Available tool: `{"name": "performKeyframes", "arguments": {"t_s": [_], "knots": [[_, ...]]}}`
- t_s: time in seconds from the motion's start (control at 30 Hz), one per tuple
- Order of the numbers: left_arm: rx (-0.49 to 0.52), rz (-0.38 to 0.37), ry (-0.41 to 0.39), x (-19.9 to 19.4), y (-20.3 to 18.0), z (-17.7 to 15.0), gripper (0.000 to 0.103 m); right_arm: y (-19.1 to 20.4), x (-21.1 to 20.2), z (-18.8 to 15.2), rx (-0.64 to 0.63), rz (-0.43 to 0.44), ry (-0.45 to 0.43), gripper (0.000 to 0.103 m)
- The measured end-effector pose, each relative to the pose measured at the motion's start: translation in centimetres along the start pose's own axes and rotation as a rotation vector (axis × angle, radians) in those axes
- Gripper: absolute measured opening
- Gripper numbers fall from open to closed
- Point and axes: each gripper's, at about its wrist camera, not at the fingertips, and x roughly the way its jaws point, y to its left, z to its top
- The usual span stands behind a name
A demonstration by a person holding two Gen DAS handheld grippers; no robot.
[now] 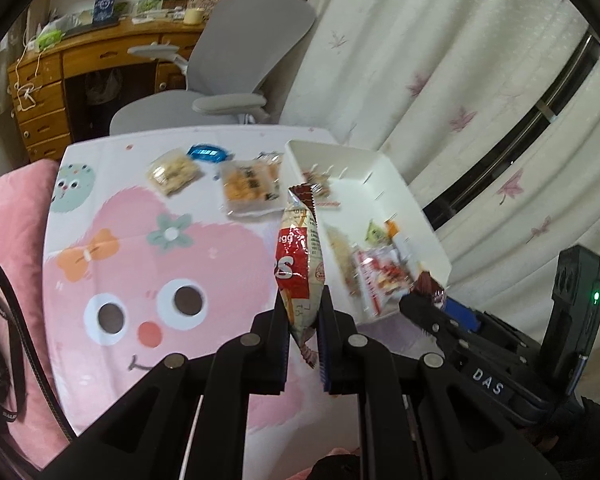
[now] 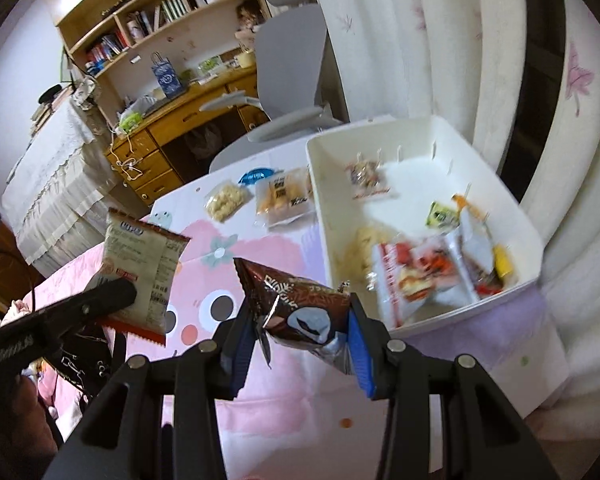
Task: Organize snacks
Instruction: 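Carry the stick packet with the left gripper while the right carries the chocolate packet to the tray, then open the left gripper over the tray while the right gripper releases the chocolate packet inside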
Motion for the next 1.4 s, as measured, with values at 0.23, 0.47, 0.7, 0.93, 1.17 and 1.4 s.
{"name": "performKeyframes", "arguments": {"t_s": [0.23, 0.47, 0.7, 0.93, 1.17, 1.4], "knots": [[0.003, -0.028, -0.076, 0.9, -5.3, 0.5, 0.009, -5.3, -1.7, 2.1, -0.025, 0.018, -0.027, 0.043], [-0.02, -0.027, -0.099, 3.0, -9.0, 1.1, 0.009, -9.5, -1.7, 4.3, -0.066, 0.058, -0.017, 0.043], [-0.059, -0.032, -0.105, 5.8, -11.1, 1.4, 0.01, -12.9, -0.8, 6.3, -0.116, 0.069, 0.006, 0.043], [-0.068, -0.035, -0.074, 8.7, -13.4, 1.3, 0.01, -15.9, 0.2, 7.5, -0.132, 0.07, 0.056, 0.044], [-0.077, 0.016, -0.081, 9.4, -14.4, 1.4, 0.068, -17.6, 1.7, 7.7, -0.109, 0.091, 0.119, 0.05], [-0.09, 0.082, -0.062, 9.3, -13.7, 1.1, 0.069, -17.6, 2.8, 7.7, -0.096, 0.087, 0.146, 0.054]]}}
